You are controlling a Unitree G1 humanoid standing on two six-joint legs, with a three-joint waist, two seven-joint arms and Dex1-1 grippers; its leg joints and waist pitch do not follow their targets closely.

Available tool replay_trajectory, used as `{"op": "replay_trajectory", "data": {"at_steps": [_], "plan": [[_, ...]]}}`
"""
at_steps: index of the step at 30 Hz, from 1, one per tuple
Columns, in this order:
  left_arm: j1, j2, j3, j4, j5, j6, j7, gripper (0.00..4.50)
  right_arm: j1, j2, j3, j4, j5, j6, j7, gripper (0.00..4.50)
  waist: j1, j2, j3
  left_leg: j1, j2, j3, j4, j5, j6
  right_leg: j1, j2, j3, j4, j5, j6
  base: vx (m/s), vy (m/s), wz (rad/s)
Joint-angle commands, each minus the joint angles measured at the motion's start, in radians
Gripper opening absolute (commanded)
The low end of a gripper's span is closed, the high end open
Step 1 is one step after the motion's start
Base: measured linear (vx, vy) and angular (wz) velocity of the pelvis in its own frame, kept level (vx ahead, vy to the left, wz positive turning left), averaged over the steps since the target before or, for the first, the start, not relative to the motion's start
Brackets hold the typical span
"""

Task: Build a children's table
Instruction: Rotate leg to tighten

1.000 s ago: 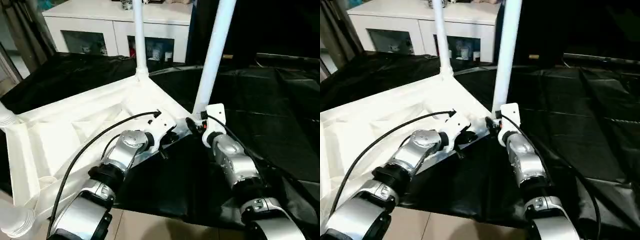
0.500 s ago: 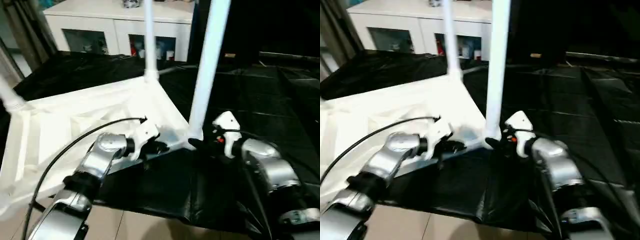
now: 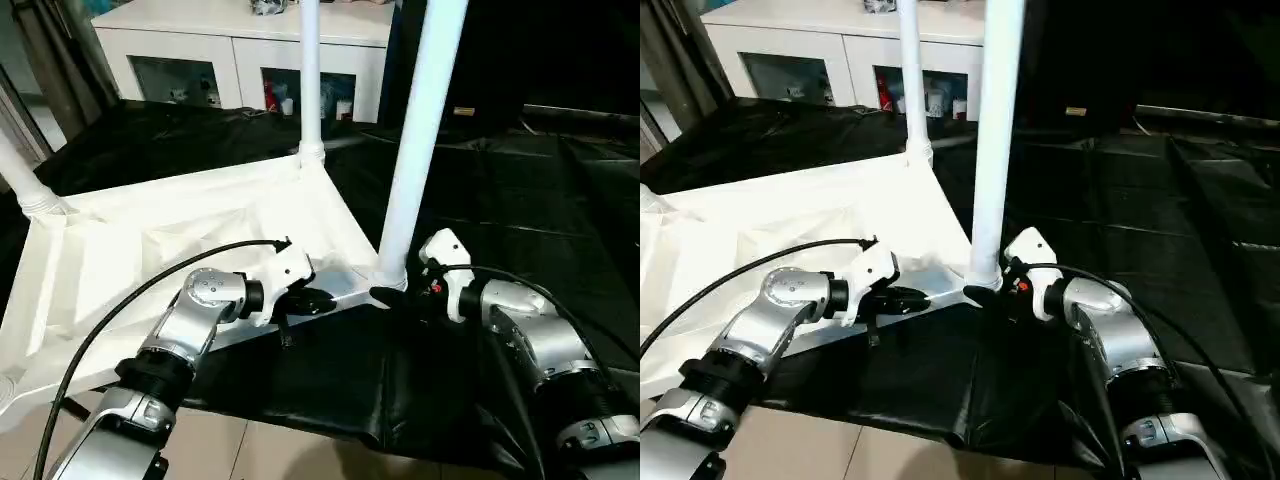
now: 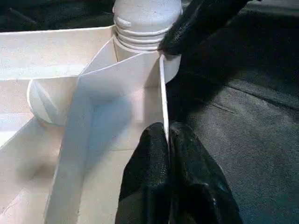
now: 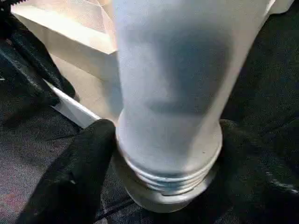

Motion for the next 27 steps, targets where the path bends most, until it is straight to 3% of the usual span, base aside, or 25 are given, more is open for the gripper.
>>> {"op": "replay_trajectory", "data": {"at_steps": [1,3,11,15,16,18,20,21,25,27], "plan": [[0.004,-0.014,0.013,-0.037,-0.055,-0.016,-0.018,0.00,-0.014,0.007,0.006,0.001,0.011,-0.009,0.018,3.15,0.004,-0.026,-0.061,-0.004,0.033,-0.002,-0.061,-0.123,0.094,0.058,-0.059,0.051,-0.067,-0.243,-0.204,0.000,0.000,0.00],[0.005,-0.013,0.013,-0.038,-0.055,-0.014,-0.020,0.00,-0.012,0.012,0.003,0.002,0.012,-0.010,0.020,2.90,0.004,-0.025,-0.061,-0.004,0.033,-0.002,-0.061,-0.124,0.093,0.058,-0.058,0.051,-0.067,-0.242,-0.204,0.000,0.000,0.00],[-0.008,-0.032,0.008,-0.015,-0.028,-0.004,0.026,0.00,0.007,0.062,-0.030,0.003,0.037,0.001,-0.041,2.76,0.004,-0.023,-0.063,-0.004,0.033,-0.003,-0.061,-0.117,0.092,0.059,-0.059,0.051,-0.065,-0.225,-0.208,0.000,0.000,0.00],[-0.068,-0.111,0.016,0.084,0.025,0.025,0.215,0.00,-0.001,0.168,-0.085,0.077,-0.008,0.009,-0.336,2.75,0.000,-0.021,-0.059,0.003,0.030,-0.003,-0.065,-0.138,0.057,0.052,-0.059,0.052,-0.076,-0.287,-0.186,0.000,0.000,0.00],[-0.078,-0.123,0.016,0.099,0.030,0.029,0.240,0.00,-0.006,0.186,-0.098,0.090,-0.011,0.012,-0.385,2.75,0.000,-0.022,-0.061,0.002,0.030,-0.004,-0.066,-0.137,0.048,0.056,-0.060,0.052,-0.074,-0.287,-0.185,0.000,0.000,0.00],[-0.105,-0.165,0.018,0.138,0.048,0.050,0.321,0.00,-0.023,0.245,-0.137,0.118,-0.006,0.016,-0.506,2.75,-0.001,-0.017,-0.061,0.003,0.029,-0.004,-0.066,-0.141,0.046,0.054,-0.059,0.053,-0.072,-0.276,-0.185,0.000,0.000,0.00],[-0.123,-0.201,0.019,0.166,0.058,0.073,0.381,0.00,-0.041,0.294,-0.164,0.139,-0.011,0.029,-0.613,2.75,-0.002,-0.019,-0.062,0.003,0.027,-0.004,-0.066,-0.138,0.040,0.055,-0.058,0.053,-0.073,-0.273,-0.183,0.000,0.000,0.00],[-0.134,-0.220,0.018,0.182,0.068,0.074,0.418,0.00,-0.054,0.316,-0.163,0.152,-0.023,0.018,-0.654,2.75,-0.002,-0.011,-0.063,0.004,0.026,-0.005,-0.066,-0.137,0.039,0.055,-0.058,0.052,-0.073,-0.269,-0.185,0.000,0.000,0.00],[-0.150,-0.258,-0.001,0.202,0.093,0.059,0.442,0.00,-0.085,0.360,-0.128,0.173,-0.061,-0.056,-0.684,2.75,0.000,-0.013,-0.066,0.001,0.024,-0.004,-0.063,-0.129,0.053,0.059,-0.058,0.052,-0.070,-0.208,-0.196,0.000,0.000,0.00],[-0.147,-0.256,-0.003,0.197,0.091,0.055,0.432,0.00,-0.079,0.362,-0.126,0.161,-0.049,-0.063,-0.655,3.31,0.001,-0.014,-0.066,-0.001,0.025,-0.003,-0.063,-0.116,0.072,0.061,-0.056,0.052,-0.067,-0.176,-0.203,0.000,0.000,0.00]]}}
